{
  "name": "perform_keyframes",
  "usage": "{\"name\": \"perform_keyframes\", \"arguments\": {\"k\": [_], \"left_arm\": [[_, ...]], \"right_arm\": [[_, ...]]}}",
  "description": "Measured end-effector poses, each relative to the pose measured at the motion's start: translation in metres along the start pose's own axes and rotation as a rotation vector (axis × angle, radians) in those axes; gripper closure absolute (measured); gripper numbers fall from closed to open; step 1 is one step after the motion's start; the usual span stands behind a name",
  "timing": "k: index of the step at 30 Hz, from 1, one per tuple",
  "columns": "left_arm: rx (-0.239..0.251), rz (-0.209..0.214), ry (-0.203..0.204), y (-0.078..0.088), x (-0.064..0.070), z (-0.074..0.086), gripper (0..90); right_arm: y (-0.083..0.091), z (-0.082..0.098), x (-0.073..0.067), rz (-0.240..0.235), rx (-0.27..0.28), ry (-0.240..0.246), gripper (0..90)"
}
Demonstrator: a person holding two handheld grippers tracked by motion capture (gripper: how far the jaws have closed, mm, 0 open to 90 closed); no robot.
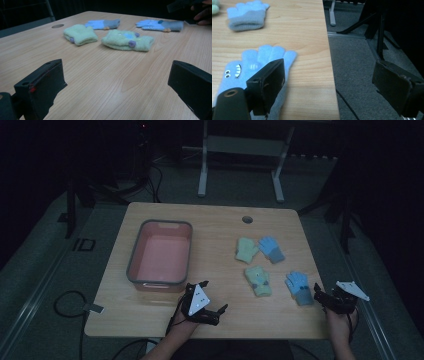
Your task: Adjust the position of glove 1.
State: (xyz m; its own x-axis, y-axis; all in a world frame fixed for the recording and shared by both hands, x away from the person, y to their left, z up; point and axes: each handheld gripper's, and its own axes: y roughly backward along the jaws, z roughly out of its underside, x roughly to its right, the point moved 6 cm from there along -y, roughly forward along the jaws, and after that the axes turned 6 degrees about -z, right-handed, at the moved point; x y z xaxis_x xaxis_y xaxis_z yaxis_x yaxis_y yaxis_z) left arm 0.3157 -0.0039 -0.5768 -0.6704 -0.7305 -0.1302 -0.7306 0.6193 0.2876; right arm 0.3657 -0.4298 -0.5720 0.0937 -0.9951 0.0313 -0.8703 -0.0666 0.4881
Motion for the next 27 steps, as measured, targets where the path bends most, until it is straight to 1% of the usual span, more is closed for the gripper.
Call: {"name": "perform_keyframes", "arguments": {"k": [4, 5, 7, 9, 12, 14, 16, 17, 19, 21, 23, 24, 25, 27], "left_arm": [[-0.002, -0.003, -0.005, 0.000, 0.000, 0.000, 0.7], [-0.002, -0.003, -0.005, 0.000, 0.000, 0.000, 0.7], [-0.002, -0.004, -0.005, 0.000, 0.000, 0.000, 0.7], [0.000, -0.004, -0.004, 0.000, 0.000, 0.000, 0.7], [0.002, -0.004, -0.006, 0.000, 0.000, 0.000, 0.6], [0.003, -0.005, -0.007, 0.000, 0.000, 0.000, 0.7], [0.003, -0.005, -0.008, 0.000, 0.000, 0.000, 0.7], [0.005, -0.005, -0.009, 0.000, 0.000, 0.000, 0.7], [0.005, -0.004, -0.007, 0.000, 0.001, 0.000, 0.7], [0.006, -0.003, -0.006, 0.000, 0.001, 0.000, 0.7], [0.007, -0.003, -0.005, 0.001, 0.001, 0.000, 0.7], [0.008, -0.003, -0.005, 0.000, 0.001, 0.000, 0.7], [0.008, -0.003, -0.006, 0.001, 0.001, 0.000, 0.7], [0.008, -0.003, -0.008, 0.001, 0.001, 0.000, 0.6]], "right_arm": [[0.000, -0.003, -0.001, -0.018, -0.008, -0.008, 11.0], [0.002, -0.005, -0.002, -0.022, -0.003, -0.011, 11.1], [0.004, -0.009, -0.004, -0.030, 0.004, 0.000, 11.0], [0.006, -0.014, -0.007, -0.047, 0.005, 0.010, 11.0], [0.009, -0.022, -0.011, -0.047, 0.006, 0.049, 10.9], [0.011, -0.027, -0.013, -0.045, 0.013, 0.063, 11.0], [0.013, -0.033, -0.016, -0.054, 0.015, 0.066, 11.1], [0.014, -0.035, -0.018, -0.060, 0.011, 0.069, 14.8], [0.013, -0.040, -0.022, -0.107, -0.029, 0.069, 15.3], [0.012, -0.046, -0.025, -0.127, -0.051, 0.059, 15.2], [0.009, -0.052, -0.028, -0.164, -0.075, 0.049, 14.2], [0.008, -0.055, -0.030, -0.175, -0.079, 0.036, 13.6], [0.008, -0.058, -0.033, -0.191, -0.074, 0.033, 12.8], [0.007, -0.064, -0.037, -0.174, -0.066, 0.047, 12.6]]}}
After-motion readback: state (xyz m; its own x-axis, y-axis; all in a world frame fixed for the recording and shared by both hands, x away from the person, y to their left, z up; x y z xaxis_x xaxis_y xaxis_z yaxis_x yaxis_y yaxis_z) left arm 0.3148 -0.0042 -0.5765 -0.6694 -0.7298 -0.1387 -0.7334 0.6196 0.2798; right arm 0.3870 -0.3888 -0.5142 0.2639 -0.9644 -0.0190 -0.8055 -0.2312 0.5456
